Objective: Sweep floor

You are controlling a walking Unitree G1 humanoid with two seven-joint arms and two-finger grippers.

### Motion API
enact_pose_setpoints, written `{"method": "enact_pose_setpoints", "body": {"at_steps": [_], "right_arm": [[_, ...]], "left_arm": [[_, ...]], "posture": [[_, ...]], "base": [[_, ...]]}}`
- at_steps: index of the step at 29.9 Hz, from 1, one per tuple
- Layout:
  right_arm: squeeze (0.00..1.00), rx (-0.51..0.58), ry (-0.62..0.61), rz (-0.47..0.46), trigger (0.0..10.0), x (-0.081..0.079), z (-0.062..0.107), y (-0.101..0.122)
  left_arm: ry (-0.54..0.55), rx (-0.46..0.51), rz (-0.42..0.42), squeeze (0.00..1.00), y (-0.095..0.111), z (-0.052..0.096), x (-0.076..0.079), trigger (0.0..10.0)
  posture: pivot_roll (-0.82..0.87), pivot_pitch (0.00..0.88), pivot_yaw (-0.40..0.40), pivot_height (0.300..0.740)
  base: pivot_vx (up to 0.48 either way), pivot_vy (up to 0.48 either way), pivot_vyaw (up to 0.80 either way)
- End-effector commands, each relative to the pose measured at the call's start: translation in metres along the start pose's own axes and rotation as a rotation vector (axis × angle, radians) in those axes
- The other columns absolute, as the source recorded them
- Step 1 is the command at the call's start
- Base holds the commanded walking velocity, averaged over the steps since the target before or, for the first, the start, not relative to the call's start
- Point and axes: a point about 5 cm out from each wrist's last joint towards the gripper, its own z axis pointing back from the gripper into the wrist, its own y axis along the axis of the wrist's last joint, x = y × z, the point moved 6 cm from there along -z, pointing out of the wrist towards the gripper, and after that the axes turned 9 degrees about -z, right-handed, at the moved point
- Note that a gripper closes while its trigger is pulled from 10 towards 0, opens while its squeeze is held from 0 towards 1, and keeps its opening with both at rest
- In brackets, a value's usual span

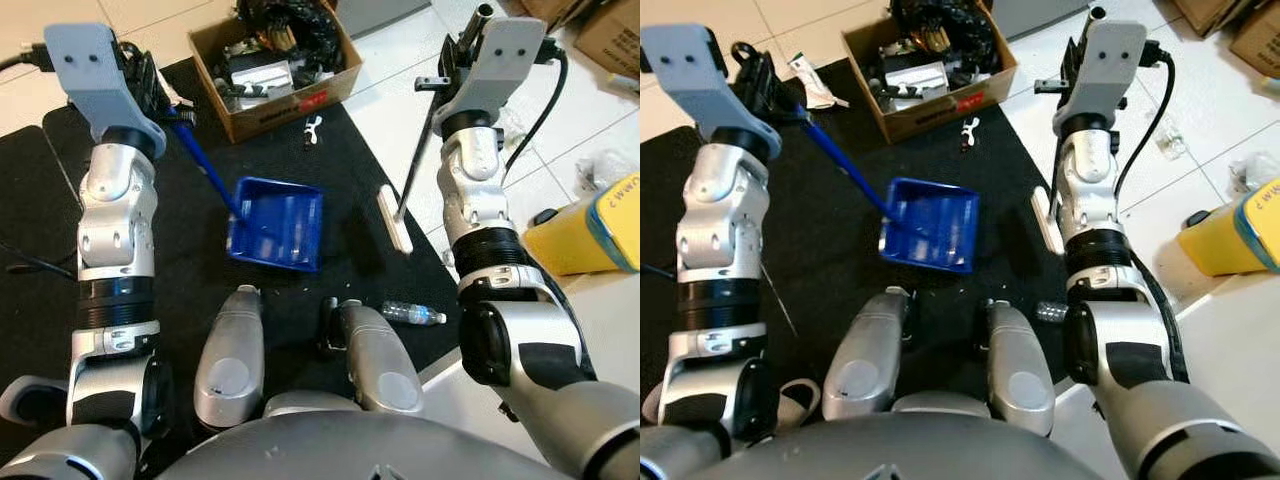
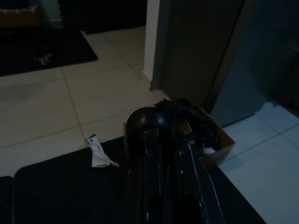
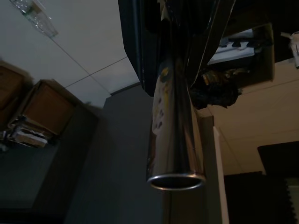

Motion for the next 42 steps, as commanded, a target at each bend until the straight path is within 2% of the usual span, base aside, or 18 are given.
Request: {"method": "enact_pose_setpoints", "body": {"at_steps": [1, 14, 42], "right_arm": [[0.0, 0.02, -0.004, 0.016, 10.0, 0.002, 0.0, 0.005], [0.0, 0.015, -0.042, 0.033, 10.0, 0.01, -0.003, 0.005], [0.0, 0.001, -0.059, 0.034, 10.0, 0.016, -0.002, 0.001]], "left_arm": [[0.006, 0.021, 0.005, 0.0, 0.004, -0.002, 0.003, 10.0], [0.013, 0.006, 0.005, 0.0, -0.001, -0.005, 0.007, 10.0], [-0.002, 0.004, 0.005, 0.0, -0.001, -0.011, 0.017, 10.0]], "posture": [[0.29, 0.014, -0.071, 0.74], [0.29, 0.0, -0.069, 0.74], [0.28, 0.004, -0.071, 0.74]], "base": [[0.0, 0.0, 0.0], [0.0, 0.0, -0.04], [0.0, 0.0, -0.76]]}}
